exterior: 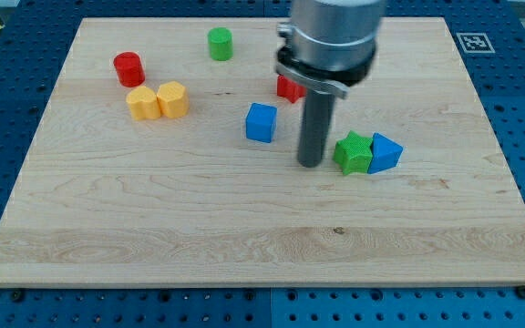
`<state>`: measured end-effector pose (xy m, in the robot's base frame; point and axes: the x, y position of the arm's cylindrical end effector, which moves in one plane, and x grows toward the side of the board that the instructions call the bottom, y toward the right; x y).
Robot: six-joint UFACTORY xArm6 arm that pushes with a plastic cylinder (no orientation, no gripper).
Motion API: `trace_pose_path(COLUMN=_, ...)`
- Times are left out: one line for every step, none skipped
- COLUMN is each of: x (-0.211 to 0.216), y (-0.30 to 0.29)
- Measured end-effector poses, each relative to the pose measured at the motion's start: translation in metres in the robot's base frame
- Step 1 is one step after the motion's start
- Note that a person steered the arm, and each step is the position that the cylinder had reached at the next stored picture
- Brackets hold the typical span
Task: Push the cube into the green star
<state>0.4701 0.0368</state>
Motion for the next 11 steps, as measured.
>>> trace_pose_path(x=-0.016, y=-0.065)
trace_pose_path(x=-0.026, y=-0.12)
trace_pose_path(x=-0.037, y=-0.113)
trace_pose_path(x=-0.038, y=-0.075)
trace_pose_path(x=-0.039, y=-0.039)
trace_pose_path(x=-0.047, y=-0.042)
trace_pose_path(x=-0.065, y=-0.066)
trace_pose_path(x=-0.065, y=-0.052)
trace_pose_path(x=-0.064, y=-0.002)
trace_pose_path(x=-0.056, y=0.041)
trace_pose_path(x=-0.055, y=0.043)
